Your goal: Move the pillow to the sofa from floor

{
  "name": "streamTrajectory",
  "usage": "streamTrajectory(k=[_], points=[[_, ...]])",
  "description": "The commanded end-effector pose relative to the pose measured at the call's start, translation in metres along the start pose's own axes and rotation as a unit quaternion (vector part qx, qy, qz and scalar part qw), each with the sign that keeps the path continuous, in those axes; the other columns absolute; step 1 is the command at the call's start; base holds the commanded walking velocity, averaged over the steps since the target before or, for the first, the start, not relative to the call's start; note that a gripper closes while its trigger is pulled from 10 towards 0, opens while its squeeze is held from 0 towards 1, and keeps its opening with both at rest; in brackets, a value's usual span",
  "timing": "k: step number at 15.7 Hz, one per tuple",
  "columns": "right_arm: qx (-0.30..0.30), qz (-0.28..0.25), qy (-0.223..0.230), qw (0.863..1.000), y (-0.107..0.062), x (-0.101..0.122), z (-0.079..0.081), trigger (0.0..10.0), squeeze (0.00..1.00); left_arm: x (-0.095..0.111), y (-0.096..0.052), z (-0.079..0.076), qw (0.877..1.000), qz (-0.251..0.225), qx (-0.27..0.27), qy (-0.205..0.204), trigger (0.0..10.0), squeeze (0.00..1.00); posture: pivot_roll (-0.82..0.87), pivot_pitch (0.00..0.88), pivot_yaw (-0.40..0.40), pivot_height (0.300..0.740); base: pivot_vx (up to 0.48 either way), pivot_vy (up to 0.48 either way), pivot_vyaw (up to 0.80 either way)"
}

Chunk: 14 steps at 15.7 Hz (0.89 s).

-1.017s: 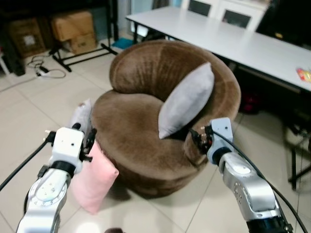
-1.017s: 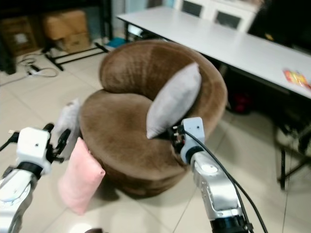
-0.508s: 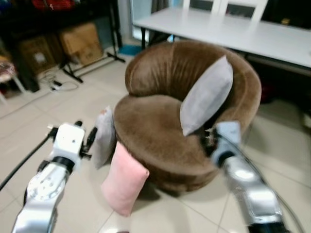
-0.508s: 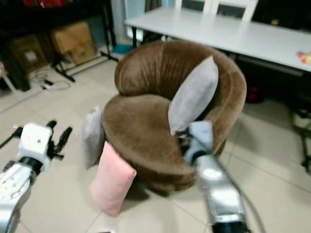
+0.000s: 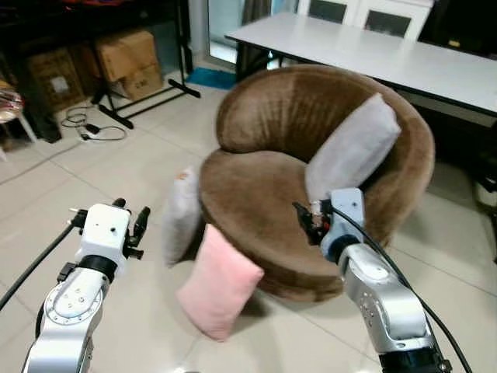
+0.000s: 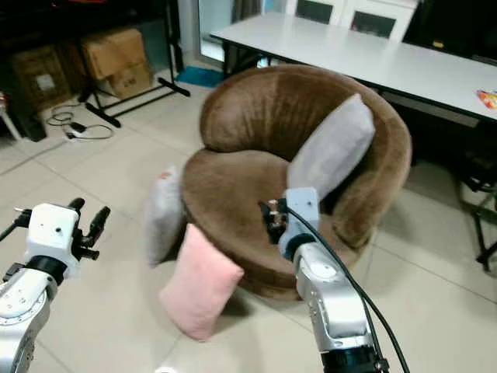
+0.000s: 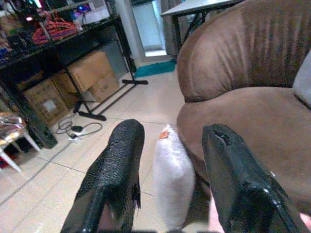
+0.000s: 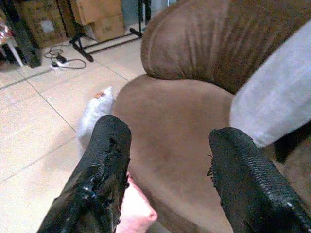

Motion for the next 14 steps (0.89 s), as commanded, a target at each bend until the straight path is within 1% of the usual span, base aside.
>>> streamTrajectory(k=[1, 2, 3, 4, 5, 7, 9, 14], points=[[-0.017, 0.002, -0.006, 1.0, -0.002, -0.001, -0.013, 10.0, 0.0, 0.008, 0.0, -0.005, 1.0, -0.022, -0.006, -0.013, 10.0, 0.0, 0.03, 0.0, -0.029, 0.74, 0.0, 0.0, 0.0], [0.003, 0.005, -0.004, 1.0, -0.002, -0.001, -0.009, 10.0, 0.0, 0.017, 0.001, -0.004, 0.998, -0.043, 0.002, -0.047, 10.0, 0.0, 0.03, 0.0, -0.029, 0.74, 0.0, 0.0, 0.0], [0.013, 0.001, -0.01, 1.0, -0.002, 0.001, -0.005, 10.0, 0.0, 0.018, 0.002, -0.004, 0.998, -0.042, 0.001, -0.053, 10.0, 0.0, 0.03, 0.0, -0.029, 0.74, 0.0, 0.0, 0.0], [0.017, -0.003, -0.011, 1.0, -0.002, 0.002, -0.004, 10.0, 0.0, 0.017, 0.003, -0.003, 0.998, -0.04, 0.002, -0.049, 10.0, 0.0, 0.03, 0.0, -0.029, 0.74, 0.0, 0.0, 0.8], [0.02, -0.004, -0.014, 1.0, -0.002, 0.003, -0.002, 10.0, 0.0, 0.018, 0.004, -0.003, 0.997, -0.044, 0.003, -0.056, 10.0, 0.0, 0.03, 0.0, -0.029, 0.74, 0.0, 0.0, 0.8], [0.015, -0.001, -0.009, 1.0, -0.002, 0.001, -0.004, 10.0, 0.0, 0.018, 0.003, -0.002, 0.997, -0.047, 0.004, -0.061, 10.0, 0.0, 0.04, 0.0, -0.039, 0.74, 0.0, 0.0, 0.8], [-0.006, -0.001, 0.005, 1.0, -0.002, 0.001, -0.011, 10.0, 0.0, 0.014, 0.001, -0.002, 0.997, -0.04, 0.006, -0.061, 10.0, 0.0, 0.04, 0.0, -0.044, 0.74, 0.341, 0.0, 0.0], [0.002, -0.003, -0.011, 1.0, 0.001, 0.003, -0.009, 10.0, 0.0, 0.009, -0.003, 0.0, 0.998, -0.032, 0.007, -0.06, 10.0, 0.0, 0.06, 0.0, -0.065, 0.74, 0.398, 0.0, 0.0]])
Point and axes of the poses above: a point about 5 cm out from each wrist's last joint towards the gripper, its own y axis pointing out of the wrist towards the gripper, its own x axis along the axis of the wrist's last joint, z = x × y, the point moved 4 cm from there along y, pointing out of the wrist towards the gripper, and after that the axes turned 1 degree about y, right-handed, at the moved point
